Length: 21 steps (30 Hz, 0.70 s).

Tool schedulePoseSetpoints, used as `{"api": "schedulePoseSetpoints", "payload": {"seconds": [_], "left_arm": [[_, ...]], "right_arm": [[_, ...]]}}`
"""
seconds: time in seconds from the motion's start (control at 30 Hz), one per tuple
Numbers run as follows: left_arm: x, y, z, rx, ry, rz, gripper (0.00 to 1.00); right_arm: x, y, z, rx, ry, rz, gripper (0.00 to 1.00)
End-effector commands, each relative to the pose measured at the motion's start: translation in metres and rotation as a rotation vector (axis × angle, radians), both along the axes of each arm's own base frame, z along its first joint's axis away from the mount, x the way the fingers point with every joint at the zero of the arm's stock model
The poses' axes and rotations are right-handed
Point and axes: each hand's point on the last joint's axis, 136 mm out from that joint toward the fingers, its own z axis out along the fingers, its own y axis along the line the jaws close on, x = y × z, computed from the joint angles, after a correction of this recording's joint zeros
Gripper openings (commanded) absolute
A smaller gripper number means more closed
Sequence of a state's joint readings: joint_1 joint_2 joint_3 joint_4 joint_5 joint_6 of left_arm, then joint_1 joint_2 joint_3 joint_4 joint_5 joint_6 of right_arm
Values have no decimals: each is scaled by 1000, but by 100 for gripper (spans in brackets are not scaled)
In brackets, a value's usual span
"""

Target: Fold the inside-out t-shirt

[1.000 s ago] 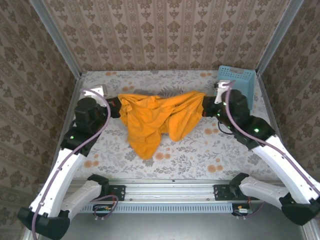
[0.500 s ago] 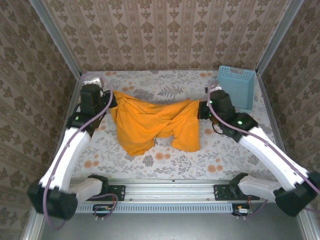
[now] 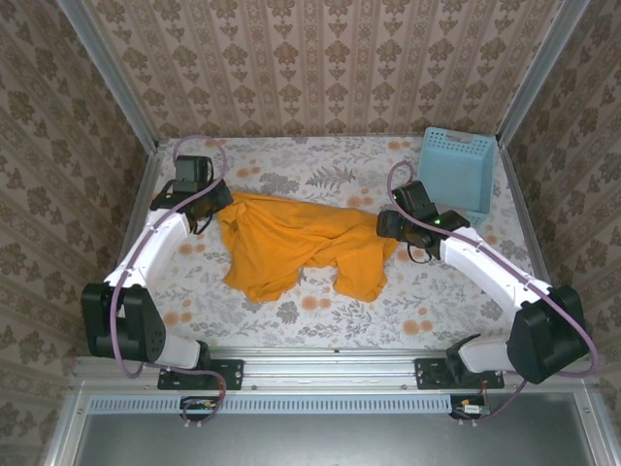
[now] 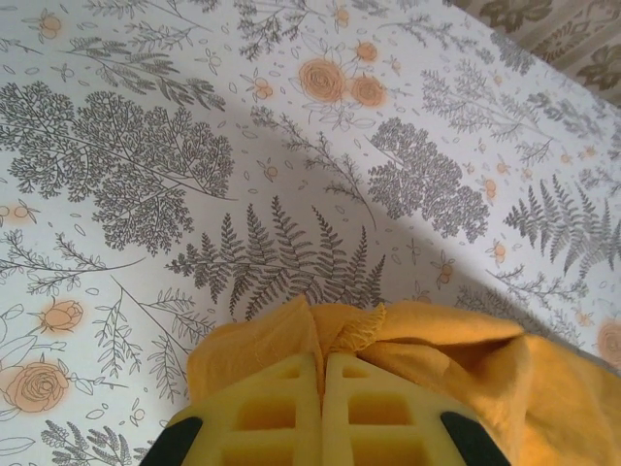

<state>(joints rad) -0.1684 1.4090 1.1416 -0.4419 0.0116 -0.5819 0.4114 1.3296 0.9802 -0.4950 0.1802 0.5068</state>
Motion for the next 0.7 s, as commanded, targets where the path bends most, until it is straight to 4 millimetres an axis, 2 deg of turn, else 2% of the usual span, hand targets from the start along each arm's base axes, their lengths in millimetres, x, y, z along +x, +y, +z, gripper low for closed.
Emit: {"api": "schedulePoseSetpoints", "payload": {"seconds": [0.0, 0.07, 0.13, 0.23, 0.33, 0.37, 0.4, 0.5, 0.67], "left_arm": [[-4, 9, 9, -34, -34, 42, 0], [-9, 12, 5, -41, -32, 53, 0], [-12, 15, 4, -46, -37, 64, 0], [-16, 19, 6, -46, -40, 71, 0], [-20, 26, 14, -49, -52, 87, 0], [-23, 30, 18, -51, -62, 101, 0], [-25, 34, 23, -53, -75, 113, 0], [-35, 49, 44, -55, -131, 162, 0], [-56, 56, 86, -84, -264, 184, 0]], "right_arm": [[-18, 31, -22, 96, 53, 80, 74], [-28, 49, -46, 115, 112, 111, 76], [-32, 59, -69, 108, 174, 102, 76], [-31, 73, -89, 115, 224, 109, 76], [-21, 77, -95, 72, 242, 114, 60], [-16, 75, -91, 48, 236, 116, 51], [-6, 74, -81, 13, 212, 123, 39], [25, 65, -35, -55, 111, 116, 13], [89, 43, 45, -39, -46, 50, 3]]}}
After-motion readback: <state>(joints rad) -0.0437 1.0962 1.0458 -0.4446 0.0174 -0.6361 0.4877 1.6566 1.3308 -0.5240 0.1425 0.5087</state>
